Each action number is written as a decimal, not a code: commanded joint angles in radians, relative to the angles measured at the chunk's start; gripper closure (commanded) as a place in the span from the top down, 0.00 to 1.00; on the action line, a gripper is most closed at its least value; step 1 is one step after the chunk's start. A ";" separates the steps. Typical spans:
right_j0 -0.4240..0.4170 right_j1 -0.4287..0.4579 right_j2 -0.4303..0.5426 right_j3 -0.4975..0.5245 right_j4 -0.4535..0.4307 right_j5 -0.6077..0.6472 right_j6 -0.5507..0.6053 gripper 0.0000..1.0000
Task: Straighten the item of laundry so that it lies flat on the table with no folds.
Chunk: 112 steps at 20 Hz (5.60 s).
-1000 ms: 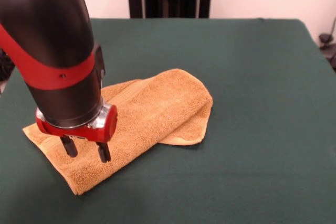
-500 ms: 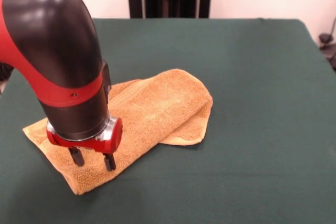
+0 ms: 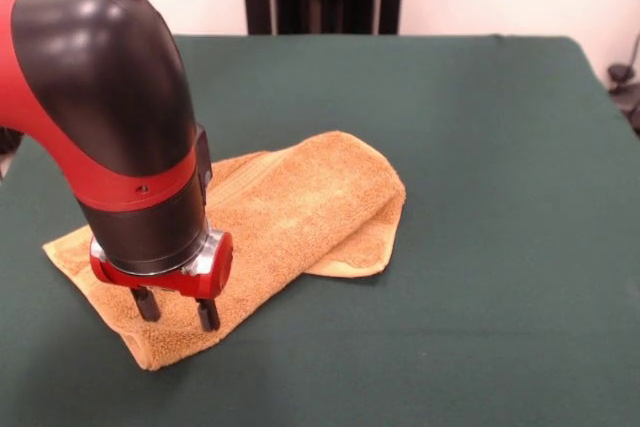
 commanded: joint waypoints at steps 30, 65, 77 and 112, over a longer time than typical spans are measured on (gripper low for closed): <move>-0.030 0.208 0.040 0.002 -0.086 -0.134 -0.201 1.00; -0.075 -0.019 -0.022 0.420 -0.063 -0.188 -0.143 1.00; -0.110 -0.012 -0.031 0.498 -0.101 -0.328 -0.118 1.00; -0.136 -0.060 -0.083 0.708 -0.144 -0.461 -0.097 1.00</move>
